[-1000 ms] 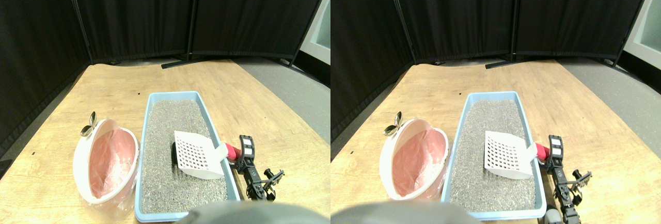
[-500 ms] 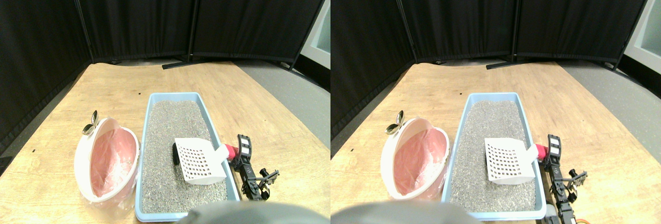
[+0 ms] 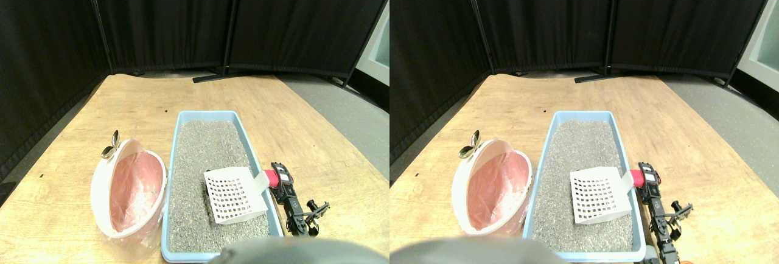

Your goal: Scoop (unimanual)

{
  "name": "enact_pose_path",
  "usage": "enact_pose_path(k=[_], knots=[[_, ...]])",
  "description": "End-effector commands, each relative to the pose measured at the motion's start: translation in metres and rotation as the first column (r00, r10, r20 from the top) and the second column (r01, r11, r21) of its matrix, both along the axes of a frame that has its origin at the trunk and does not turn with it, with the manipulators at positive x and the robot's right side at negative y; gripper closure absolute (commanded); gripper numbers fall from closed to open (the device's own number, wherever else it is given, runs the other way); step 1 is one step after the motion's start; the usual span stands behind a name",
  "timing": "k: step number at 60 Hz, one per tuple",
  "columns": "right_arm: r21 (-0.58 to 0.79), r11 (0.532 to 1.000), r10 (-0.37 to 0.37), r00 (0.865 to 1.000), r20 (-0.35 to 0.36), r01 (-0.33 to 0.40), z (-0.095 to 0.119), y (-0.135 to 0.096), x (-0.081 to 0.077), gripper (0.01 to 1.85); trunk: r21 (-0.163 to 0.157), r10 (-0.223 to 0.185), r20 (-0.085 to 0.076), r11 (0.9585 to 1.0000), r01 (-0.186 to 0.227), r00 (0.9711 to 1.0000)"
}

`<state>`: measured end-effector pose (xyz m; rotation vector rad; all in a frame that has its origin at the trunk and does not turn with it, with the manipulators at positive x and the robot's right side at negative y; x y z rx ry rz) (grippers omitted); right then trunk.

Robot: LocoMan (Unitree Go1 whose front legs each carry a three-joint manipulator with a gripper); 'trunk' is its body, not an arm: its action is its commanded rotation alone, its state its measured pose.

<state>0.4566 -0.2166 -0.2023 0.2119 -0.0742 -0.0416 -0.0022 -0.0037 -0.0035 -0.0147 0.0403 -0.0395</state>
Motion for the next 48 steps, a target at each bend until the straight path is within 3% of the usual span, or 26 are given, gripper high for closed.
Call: enact_pose_path(k=[1, 8, 13, 20, 24, 41, 48], knots=[[-0.093, 0.996, -0.014, 0.999, 0.036, 0.017, 0.01, -0.002, -0.004, 1.8, -0.024, 0.006, -0.01, 0.9997, -0.006, 0.9999], [-0.132, 0.991, 0.037, 0.996, 0.08, -0.026, 0.02, -0.003, -0.01, 1.8, -0.031, 0.005, -0.011, 0.9995, -0.005, 0.9999], [-0.15, 0.987, 0.068, 0.992, 0.102, -0.052, 0.037, -0.003, -0.018, 1.8, -0.035, 0.007, -0.01, 0.9993, -0.007, 0.9999], [-0.252, 0.963, 0.142, 0.976, 0.168, -0.097, 0.062, -0.004, -0.023, 1.8, -0.038, 0.007, -0.009, 0.9993, -0.007, 0.9999], [-0.263, 0.961, 0.138, 0.975, 0.173, -0.089, 0.076, -0.005, -0.024, 1.8, -0.043, 0.007, -0.01, 0.999, -0.008, 0.9999], [-0.39, 0.913, 0.217, 0.955, 0.204, -0.124, 0.106, -0.008, -0.005, 1.8, -0.063, 0.024, -0.007, 0.9977, -0.025, 0.9997], [-0.409, 0.903, 0.217, 0.96, 0.177, -0.129, 0.114, -0.009, 0.004, 1.8, -0.079, 0.045, -0.012, 0.9958, -0.046, 0.9989]])
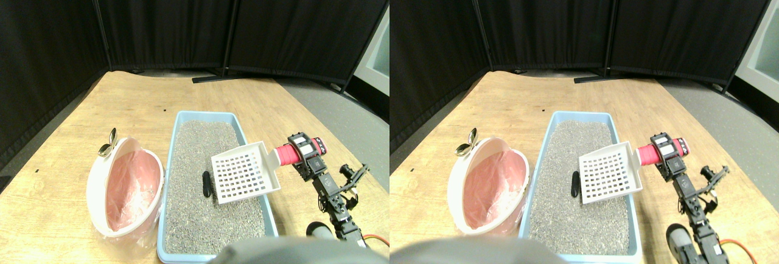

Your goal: Scoop (unimanual)

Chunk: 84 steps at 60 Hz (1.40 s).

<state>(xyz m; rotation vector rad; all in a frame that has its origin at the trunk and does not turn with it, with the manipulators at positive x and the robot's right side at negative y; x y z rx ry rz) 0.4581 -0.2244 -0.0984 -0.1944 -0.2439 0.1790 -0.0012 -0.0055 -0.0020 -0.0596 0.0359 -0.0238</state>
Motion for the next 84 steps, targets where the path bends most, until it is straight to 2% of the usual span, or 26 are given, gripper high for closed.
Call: enact_pose_path(k=[1, 8, 11, 20, 28, 39, 45, 57, 69, 77, 84], knots=[[0.01, 1.0, 0.002, 0.999, 0.035, -0.003, 0.011, -0.001, 0.003, 1.8, -0.038, 0.033, -0.015, 0.9987, -0.033, 0.9993], [-0.051, 0.998, 0.028, 0.999, 0.027, -0.026, 0.02, -0.001, 0.014, 1.8, -0.057, 0.056, -0.023, 0.9967, -0.057, 0.9982], [-0.08, 0.995, 0.055, 0.998, 0.015, -0.054, 0.02, 0.0, 0.019, 1.8, -0.063, 0.064, -0.027, 0.9958, -0.066, 0.9976], [-0.129, 0.99, 0.051, 0.998, -0.028, -0.054, 0.019, 0.005, 0.026, 1.8, -0.08, 0.084, -0.037, 0.993, -0.087, 0.9957], [-0.163, 0.982, 0.089, 0.995, -0.045, -0.096, 0.017, 0.008, 0.032, 1.8, -0.091, 0.096, -0.047, 0.9908, -0.1, 0.9942], [-0.218, 0.973, 0.053, 0.993, -0.107, -0.075, 0.021, 0.016, 0.039, 1.8, -0.101, 0.111, -0.059, 0.9881, -0.116, 0.9921], [-0.266, 0.963, 0.011, 0.989, -0.145, -0.05, 0.022, 0.02, 0.043, 1.8, -0.102, 0.112, -0.062, 0.9877, -0.118, 0.9918], [-0.313, 0.949, -0.019, 0.987, -0.162, -0.033, 0.027, 0.026, 0.049, 1.8, -0.104, 0.111, -0.069, 0.9876, -0.118, 0.9914], [-0.346, 0.936, 0.002, 0.985, -0.175, -0.063, 0.029, 0.029, 0.05, 1.8, -0.104, 0.104, -0.075, 0.9883, -0.111, 0.9917], [-0.419, 0.902, 0.04, 0.985, -0.169, -0.108, 0.032, 0.035, 0.047, 1.8, -0.105, 0.1, -0.077, 0.9887, -0.108, 0.9921], [-0.438, 0.891, 0.05, 0.985, -0.164, -0.118, 0.035, 0.037, 0.046, 1.8, -0.104, 0.093, -0.078, 0.9894, -0.101, 0.9926]])
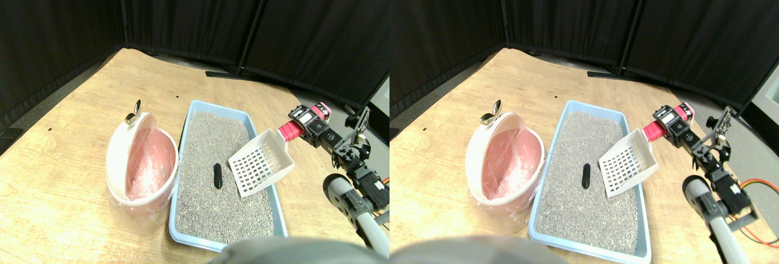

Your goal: Scoop (unimanual)

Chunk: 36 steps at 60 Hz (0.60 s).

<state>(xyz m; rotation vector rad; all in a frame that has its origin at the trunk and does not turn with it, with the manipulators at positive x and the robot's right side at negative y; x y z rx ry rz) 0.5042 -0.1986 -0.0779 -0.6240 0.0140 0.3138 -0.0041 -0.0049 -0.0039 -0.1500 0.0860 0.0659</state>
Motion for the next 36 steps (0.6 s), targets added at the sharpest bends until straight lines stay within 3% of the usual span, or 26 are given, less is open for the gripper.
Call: enact_pose_path(k=[1, 9, 16, 18, 22, 26, 36], knots=[[0.005, 0.999, 0.041, 0.997, 0.061, -0.042, 0.015, 0.011, 0.0, 1.8, -0.021, 0.003, -0.023, 0.9998, -0.004, 0.9997], [-0.039, 0.998, 0.048, 0.998, 0.044, -0.046, 0.015, 0.011, 0.002, 1.8, -0.026, -0.001, -0.024, 0.9997, 0.001, 0.9997], [-0.035, 0.994, 0.106, 0.993, 0.056, -0.104, 0.01, 0.009, 0.006, 1.8, -0.03, 0.0, -0.031, 0.9996, -0.001, 0.9995], [-0.037, 0.997, 0.07, 0.996, 0.048, -0.068, 0.009, 0.01, 0.006, 1.8, -0.03, 0.001, -0.033, 0.9996, -0.002, 0.9995], [-0.073, 0.991, 0.116, 0.992, 0.057, -0.111, 0.005, 0.013, 0.007, 1.8, -0.033, 0.001, -0.032, 0.9994, -0.002, 0.9995], [-0.141, 0.988, 0.066, 0.997, 0.036, -0.06, 0.002, 0.017, 0.006, 1.8, -0.038, 0.004, -0.033, 0.9993, -0.005, 0.9994], [-0.142, 0.987, 0.078, 0.997, 0.015, -0.075, -0.007, 0.021, 0.011, 1.8, -0.044, 0.015, -0.035, 0.9989, -0.017, 0.9993]])
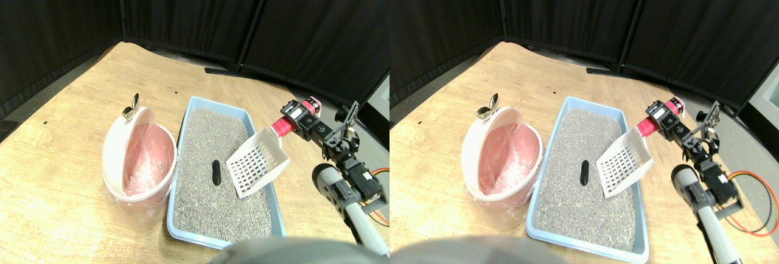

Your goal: Scoop (unimanual)

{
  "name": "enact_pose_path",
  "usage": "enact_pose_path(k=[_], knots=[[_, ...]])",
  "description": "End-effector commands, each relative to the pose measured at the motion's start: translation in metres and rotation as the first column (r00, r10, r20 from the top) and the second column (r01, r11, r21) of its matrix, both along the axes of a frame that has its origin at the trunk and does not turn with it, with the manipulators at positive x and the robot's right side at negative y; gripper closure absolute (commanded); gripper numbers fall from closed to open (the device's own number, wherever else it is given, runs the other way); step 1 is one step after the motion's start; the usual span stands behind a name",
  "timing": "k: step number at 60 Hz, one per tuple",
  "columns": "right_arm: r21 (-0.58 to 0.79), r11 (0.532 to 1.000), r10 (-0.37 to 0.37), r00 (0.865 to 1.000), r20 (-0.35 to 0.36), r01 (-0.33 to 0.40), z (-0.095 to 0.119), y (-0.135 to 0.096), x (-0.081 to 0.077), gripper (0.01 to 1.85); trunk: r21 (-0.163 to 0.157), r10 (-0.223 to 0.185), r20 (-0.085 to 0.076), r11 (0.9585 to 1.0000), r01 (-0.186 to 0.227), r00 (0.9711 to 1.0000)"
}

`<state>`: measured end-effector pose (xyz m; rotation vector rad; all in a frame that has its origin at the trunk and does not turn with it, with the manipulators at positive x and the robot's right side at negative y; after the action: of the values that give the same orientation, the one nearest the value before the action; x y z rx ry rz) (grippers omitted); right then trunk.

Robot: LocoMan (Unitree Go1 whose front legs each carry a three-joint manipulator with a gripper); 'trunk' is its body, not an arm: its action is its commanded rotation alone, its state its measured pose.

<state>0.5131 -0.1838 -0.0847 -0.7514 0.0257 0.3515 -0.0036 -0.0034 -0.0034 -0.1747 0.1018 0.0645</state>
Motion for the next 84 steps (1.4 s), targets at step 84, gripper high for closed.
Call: enact_pose_path(k=[84], knots=[[0.201, 0.972, 0.164, 0.964, -0.211, -0.121, -0.093, 0.101, -0.01, 1.8, -0.14, 0.176, -0.089, 0.9723, -0.187, 0.9803]])
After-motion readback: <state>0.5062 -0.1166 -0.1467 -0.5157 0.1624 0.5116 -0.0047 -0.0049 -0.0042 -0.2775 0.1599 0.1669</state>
